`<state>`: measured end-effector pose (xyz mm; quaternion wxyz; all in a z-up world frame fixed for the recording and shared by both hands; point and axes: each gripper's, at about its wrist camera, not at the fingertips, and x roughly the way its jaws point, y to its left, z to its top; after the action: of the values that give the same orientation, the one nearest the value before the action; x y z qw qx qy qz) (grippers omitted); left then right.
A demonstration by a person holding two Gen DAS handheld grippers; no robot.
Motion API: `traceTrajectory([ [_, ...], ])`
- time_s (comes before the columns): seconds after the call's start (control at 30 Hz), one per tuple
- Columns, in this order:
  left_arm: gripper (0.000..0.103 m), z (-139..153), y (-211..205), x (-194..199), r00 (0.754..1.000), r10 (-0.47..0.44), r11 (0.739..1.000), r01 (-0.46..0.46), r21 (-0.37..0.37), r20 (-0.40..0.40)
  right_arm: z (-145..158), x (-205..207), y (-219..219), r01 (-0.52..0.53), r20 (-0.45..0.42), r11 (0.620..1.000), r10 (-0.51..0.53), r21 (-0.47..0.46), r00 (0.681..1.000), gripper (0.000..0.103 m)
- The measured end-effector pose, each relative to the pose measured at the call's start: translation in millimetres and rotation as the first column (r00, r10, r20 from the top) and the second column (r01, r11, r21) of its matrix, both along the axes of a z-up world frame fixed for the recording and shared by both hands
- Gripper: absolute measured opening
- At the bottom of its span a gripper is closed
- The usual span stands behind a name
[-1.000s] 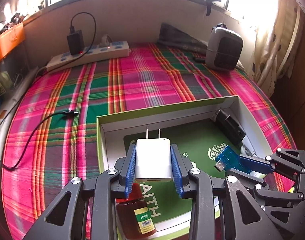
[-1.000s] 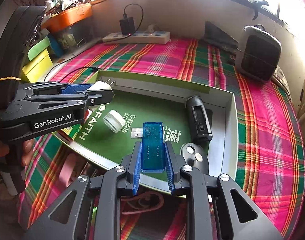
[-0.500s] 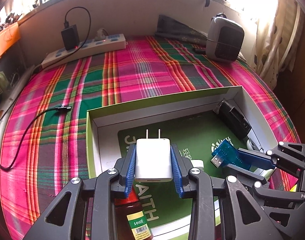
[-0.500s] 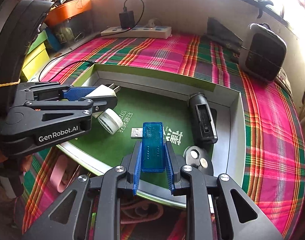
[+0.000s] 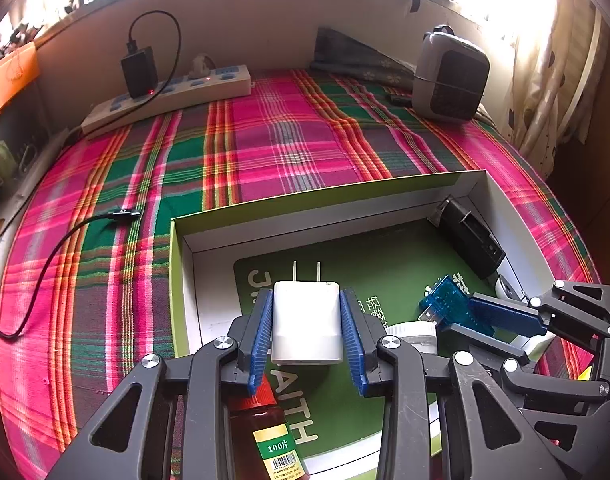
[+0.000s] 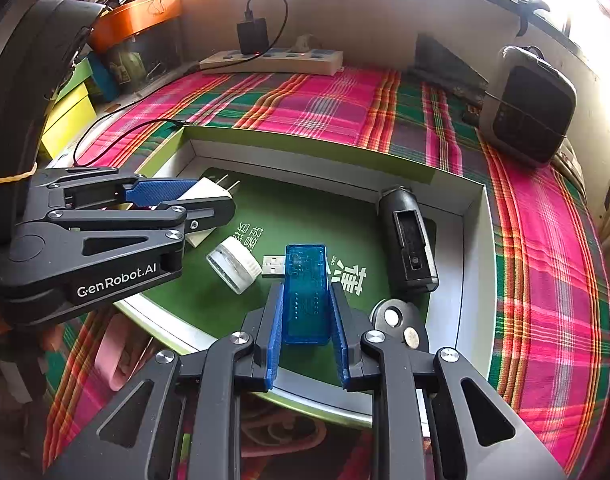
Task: Organize rigid objects
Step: 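Lower and release the charger with left gripper while right gripper releases the USB stick, then withdraw both grippers up from the green box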
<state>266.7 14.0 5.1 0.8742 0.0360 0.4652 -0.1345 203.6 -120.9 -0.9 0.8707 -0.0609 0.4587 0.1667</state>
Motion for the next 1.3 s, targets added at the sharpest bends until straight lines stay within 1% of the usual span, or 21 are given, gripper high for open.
traceTrajectory([
  [0.27,0.034,0.3,-0.3,-0.3,1.000,-0.003,1.000,0.003,0.005,0.000,0.1,0.6,-0.1,0.003,-0.002,1.000,-0.003,0.001,1.000,0.023],
  [0.37,0.039,0.9,0.7,-0.7,1.000,0.001,1.000,-0.001,0.000,0.002,0.3,0.8,-0.3,0.008,-0.002,1.000,-0.008,0.000,1.000,0.023],
  [0.43,0.040,3.1,-0.4,-3.1,1.000,0.007,0.999,-0.008,0.033,0.028,0.7,0.9,0.1,0.011,-0.001,1.000,-0.011,-0.003,1.000,0.023],
  [0.47,0.040,3.7,-0.5,-3.7,0.999,0.006,0.999,-0.007,0.037,0.033,1.0,0.6,-0.2,0.012,-0.001,1.000,-0.012,-0.003,1.000,0.023],
  [0.53,0.041,5.0,0.7,-4.1,1.000,0.005,1.000,-0.005,0.019,0.027,1.6,-0.2,-0.7,0.016,0.001,1.000,-0.016,-0.006,1.000,0.026],
  [0.7,0.041,6.6,2.8,-6.6,1.000,0.011,1.000,-0.012,0.021,0.027,3.9,-4.3,-2.6,0.022,0.005,1.000,-0.022,0.001,1.000,0.027],
  [0.83,0.041,11.2,1.7,-14.0,0.999,0.003,1.000,-0.004,0.013,0.038,6.8,-9.4,-4.2,0.029,0.014,1.000,-0.029,0.006,0.999,0.028],
  [1.1,0.042,23.2,5.0,-35.4,0.998,0.023,1.000,-0.024,0.013,0.066,16.6,-23.2,-9.7,0.060,0.039,0.998,-0.061,0.029,0.997,0.029],
  [1.3,0.042,31.4,7.9,-55.5,0.996,0.030,1.000,-0.029,-0.013,0.083,22.7,-38.0,-14.1,0.079,0.056,0.995,-0.082,0.054,0.995,0.029],
])
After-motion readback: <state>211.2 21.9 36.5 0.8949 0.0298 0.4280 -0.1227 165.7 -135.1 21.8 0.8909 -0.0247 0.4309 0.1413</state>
